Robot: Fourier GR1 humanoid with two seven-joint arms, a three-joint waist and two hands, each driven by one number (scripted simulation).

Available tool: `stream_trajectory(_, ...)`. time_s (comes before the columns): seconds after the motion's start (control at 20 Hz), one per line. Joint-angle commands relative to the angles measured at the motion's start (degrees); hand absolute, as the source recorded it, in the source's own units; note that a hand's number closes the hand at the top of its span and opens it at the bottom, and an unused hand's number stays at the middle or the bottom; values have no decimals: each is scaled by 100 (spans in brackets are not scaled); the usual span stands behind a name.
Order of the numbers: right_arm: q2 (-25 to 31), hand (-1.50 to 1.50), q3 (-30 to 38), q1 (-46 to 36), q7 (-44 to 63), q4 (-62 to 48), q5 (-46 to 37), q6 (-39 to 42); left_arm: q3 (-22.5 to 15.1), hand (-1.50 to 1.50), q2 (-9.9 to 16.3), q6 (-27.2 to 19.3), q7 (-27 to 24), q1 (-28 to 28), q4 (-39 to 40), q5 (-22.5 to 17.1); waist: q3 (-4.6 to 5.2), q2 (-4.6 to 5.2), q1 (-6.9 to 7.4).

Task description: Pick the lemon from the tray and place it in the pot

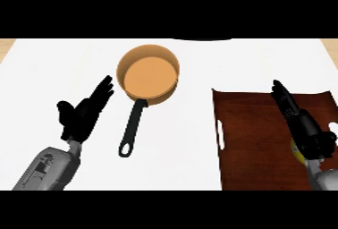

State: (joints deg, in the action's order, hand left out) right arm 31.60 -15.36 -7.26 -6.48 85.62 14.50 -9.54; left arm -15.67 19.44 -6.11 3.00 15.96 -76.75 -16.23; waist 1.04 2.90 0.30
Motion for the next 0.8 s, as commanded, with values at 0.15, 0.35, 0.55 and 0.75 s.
stream_trajectory(0.15, 270, 150, 502, 829, 442, 274, 411, 242, -113, 0, -5, 181, 60, -575, 111, 181, -102, -307, -94)
stream_trajectory(0.35, 748, 150, 1402, 878, 79, -420, -901, -1766, -134, 0, -52, 94, 88, -900, 147, 74, -79, -355, -387)
stream_trajectory(0.55, -541, -150, 1606, 1177, -1361, 635, -696, -2707, -11, 0, 119, 233, 268, -851, 95, -34, -118, -397, -383)
stream_trajectory(0.75, -633, -150, 1658, 2290, -1835, 1955, -655, -2600, -35, 0, 148, 389, 75, -1156, -4, 30, -100, -335, -193)
